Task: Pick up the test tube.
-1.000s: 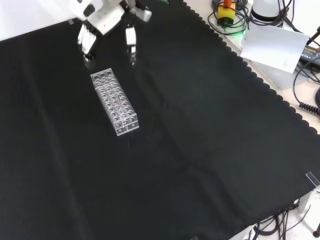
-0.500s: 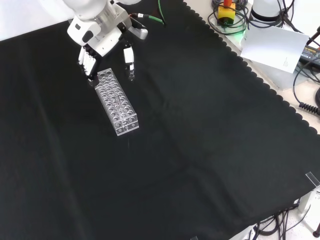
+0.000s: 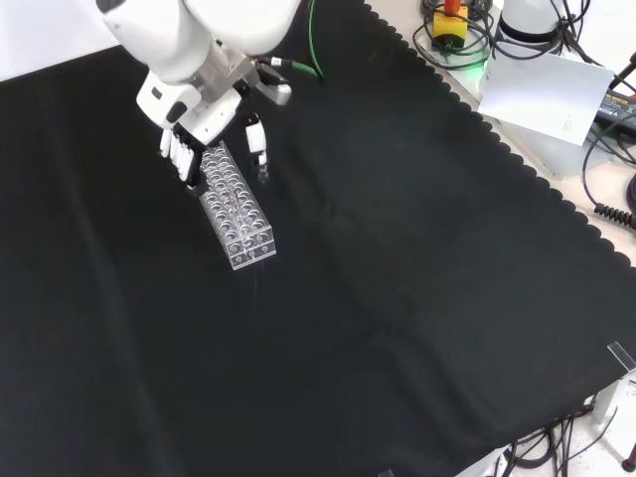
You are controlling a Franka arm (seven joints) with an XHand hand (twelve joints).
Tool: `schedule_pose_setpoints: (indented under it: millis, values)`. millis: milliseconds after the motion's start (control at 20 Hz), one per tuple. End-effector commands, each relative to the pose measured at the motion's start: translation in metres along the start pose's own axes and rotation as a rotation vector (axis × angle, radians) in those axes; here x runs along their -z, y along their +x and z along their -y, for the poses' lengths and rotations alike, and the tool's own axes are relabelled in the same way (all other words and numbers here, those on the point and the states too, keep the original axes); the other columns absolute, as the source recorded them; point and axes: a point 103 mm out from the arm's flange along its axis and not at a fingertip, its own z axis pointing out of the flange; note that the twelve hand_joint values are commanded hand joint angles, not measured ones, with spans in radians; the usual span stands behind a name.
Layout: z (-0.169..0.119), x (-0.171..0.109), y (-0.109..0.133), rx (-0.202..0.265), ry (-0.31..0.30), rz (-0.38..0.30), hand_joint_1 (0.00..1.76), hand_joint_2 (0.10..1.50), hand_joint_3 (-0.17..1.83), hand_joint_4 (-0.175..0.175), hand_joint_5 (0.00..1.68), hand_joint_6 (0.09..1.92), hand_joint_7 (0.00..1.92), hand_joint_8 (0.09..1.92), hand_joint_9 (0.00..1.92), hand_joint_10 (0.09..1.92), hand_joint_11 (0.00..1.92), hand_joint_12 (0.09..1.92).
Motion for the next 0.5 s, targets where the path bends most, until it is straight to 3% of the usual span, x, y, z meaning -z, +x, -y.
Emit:
schedule_pose_setpoints:
  millis: [50, 500]
  values:
    - [-0.013, -0.01, 0.003, 0.01, 0.003, 0.035, 1.08, 0.55, 0.76, -0.141, 0.66, 0.88, 0.91, 0.83, 0.78, 0.76, 0.61, 1.34]
    - [-0.026, -0.02, -0.002, -0.026, 0.023, 0.046, 1.1, 0.55, 0.77, -0.15, 0.77, 0.84, 1.06, 0.77, 0.86, 0.71, 0.64, 1.32]
